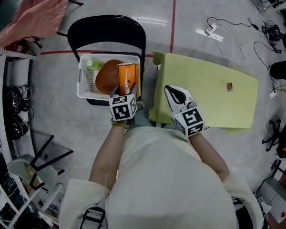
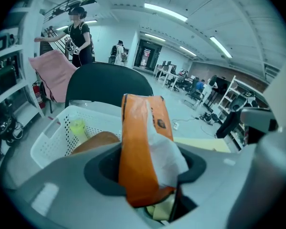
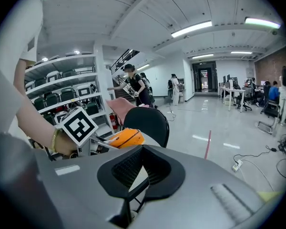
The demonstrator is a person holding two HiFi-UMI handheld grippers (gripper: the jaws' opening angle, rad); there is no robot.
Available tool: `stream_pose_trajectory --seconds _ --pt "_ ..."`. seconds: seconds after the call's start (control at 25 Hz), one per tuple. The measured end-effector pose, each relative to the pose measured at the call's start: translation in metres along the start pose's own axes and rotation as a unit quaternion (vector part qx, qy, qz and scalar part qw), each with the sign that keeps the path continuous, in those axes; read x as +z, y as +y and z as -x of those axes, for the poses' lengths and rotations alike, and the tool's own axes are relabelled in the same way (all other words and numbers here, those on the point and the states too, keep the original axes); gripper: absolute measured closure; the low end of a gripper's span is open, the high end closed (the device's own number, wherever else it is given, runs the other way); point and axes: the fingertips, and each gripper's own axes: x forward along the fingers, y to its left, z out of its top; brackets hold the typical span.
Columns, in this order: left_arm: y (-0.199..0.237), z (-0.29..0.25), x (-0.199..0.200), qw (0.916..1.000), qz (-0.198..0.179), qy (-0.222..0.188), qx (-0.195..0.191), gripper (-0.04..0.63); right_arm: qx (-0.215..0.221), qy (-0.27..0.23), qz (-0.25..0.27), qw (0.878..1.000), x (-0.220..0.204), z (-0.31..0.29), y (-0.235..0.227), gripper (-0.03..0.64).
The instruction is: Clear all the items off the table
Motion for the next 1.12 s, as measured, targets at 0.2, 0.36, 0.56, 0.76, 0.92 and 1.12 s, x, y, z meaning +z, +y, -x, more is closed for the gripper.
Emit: stream_pose_trajectory --seconds 0.2,0.36,0.56,0.76,0.92,1.12 --pt "0.031 -0.008 -0.003 0.9998 0.006 0.008 0.020 0.341 0.005 0.013 -0.001 1.000 -0.003 -0.016 0.007 0.623" --pt "0.055 -0.019 -0.010 0.9993 0.007 0.019 0.030 0.339 0.012 0.026 -0.004 1.000 -0.005 -0.031 0.016 0.623" --pt "0.074 -0.033 -0.022 0.9986 0.013 0.038 0.036 0.337 0.009 0.037 -0.008 0.999 -0.005 -0.043 0.021 0.623" --pt "0.089 -0.045 -0.026 0.9980 0.012 0.048 0.039 0.336 0.005 0.048 -0.013 0.999 -0.005 -0.051 0.024 0.623" --pt "0.099 -0.052 -0.027 0.9976 0.022 0.054 0.038 0.331 0.002 0.052 -0.015 0.999 -0.006 -0.055 0.027 0.623" --pt "0.103 -0.061 -0.029 0.9973 0.016 0.061 0.037 0.325 -0.001 0.059 -0.017 0.998 -0.009 -0.056 0.028 0.623"
